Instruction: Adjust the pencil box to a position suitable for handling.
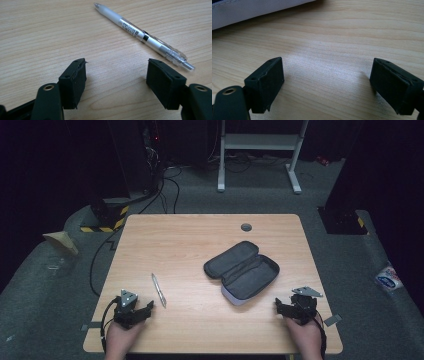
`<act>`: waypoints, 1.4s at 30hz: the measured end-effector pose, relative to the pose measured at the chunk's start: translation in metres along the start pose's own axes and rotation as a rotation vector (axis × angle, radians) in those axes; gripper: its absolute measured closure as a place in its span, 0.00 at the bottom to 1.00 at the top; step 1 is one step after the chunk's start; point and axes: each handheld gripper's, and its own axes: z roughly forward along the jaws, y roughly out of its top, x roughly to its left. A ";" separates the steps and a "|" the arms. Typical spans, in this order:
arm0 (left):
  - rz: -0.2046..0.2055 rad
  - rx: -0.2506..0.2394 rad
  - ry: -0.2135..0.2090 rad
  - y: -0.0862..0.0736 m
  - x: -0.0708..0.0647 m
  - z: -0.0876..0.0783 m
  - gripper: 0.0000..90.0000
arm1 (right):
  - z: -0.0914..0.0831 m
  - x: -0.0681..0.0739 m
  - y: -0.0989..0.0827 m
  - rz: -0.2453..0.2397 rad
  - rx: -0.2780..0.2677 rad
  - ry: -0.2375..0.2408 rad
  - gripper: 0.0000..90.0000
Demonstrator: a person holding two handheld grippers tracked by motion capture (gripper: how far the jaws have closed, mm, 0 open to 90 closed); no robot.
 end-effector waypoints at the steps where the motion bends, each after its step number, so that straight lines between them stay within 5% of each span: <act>1: 0.000 0.000 0.000 0.000 0.000 0.000 0.36 | 0.000 0.000 0.000 0.000 0.000 0.000 0.13; 20: 0.013 0.003 -0.011 0.001 0.000 0.001 0.36 | -0.001 0.000 0.000 0.004 -0.004 0.005 0.16; 42: 0.020 0.001 -0.022 0.002 0.000 0.002 0.36 | -0.010 0.017 -0.003 -0.083 -0.048 0.091 0.34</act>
